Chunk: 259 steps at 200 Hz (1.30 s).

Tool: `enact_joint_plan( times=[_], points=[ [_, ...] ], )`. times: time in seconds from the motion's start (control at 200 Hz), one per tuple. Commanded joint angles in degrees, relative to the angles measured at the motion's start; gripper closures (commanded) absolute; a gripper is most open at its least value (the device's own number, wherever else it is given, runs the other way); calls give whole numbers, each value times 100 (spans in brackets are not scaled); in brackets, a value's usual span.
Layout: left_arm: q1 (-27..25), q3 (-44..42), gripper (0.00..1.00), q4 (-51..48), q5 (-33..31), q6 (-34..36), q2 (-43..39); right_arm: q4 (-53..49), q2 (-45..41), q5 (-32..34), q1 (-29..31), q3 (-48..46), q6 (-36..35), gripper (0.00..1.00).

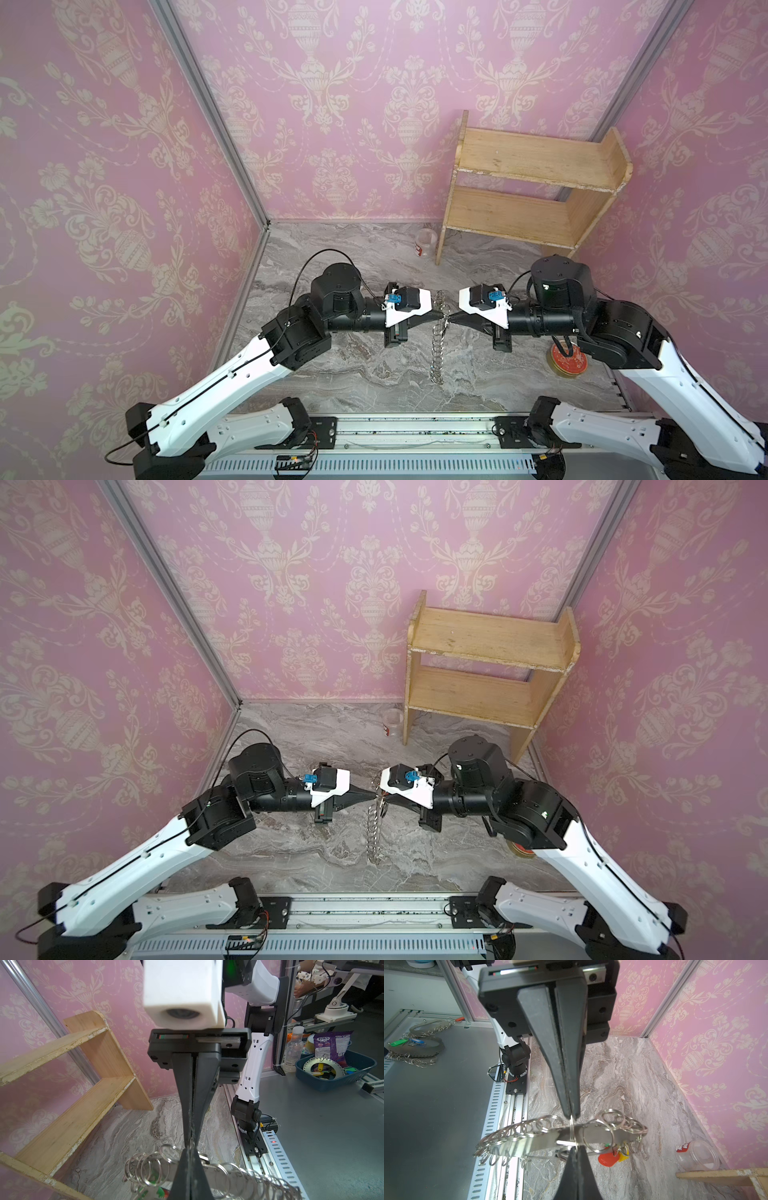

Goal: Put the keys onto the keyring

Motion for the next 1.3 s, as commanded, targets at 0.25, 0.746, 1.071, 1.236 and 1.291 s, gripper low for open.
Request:
enact_joint_plan(
  times=[0.25, 0.746, 1.071, 1.236, 1.291],
  points=[
    [105, -605, 100, 1923, -319, -685, -284, 565, -316, -447, -16, -561, 596, 100],
    [201, -1188, 100, 3620, -5, -1517, -152, 1885, -266, -747, -19, -1216, 1329, 100],
    [397, -1491, 100, 4275, 181, -1896, -176, 1577, -426, -431, -16, -1051, 1224, 92],
    [473, -1643, 100, 4693, 328, -2088, -162, 1026, -638, -41, -20, -796, 1006, 82],
    [505, -1686, 100, 4894, 410, -2199, -125, 910, -695, 37, -15, -721, 958, 73]
  ],
)
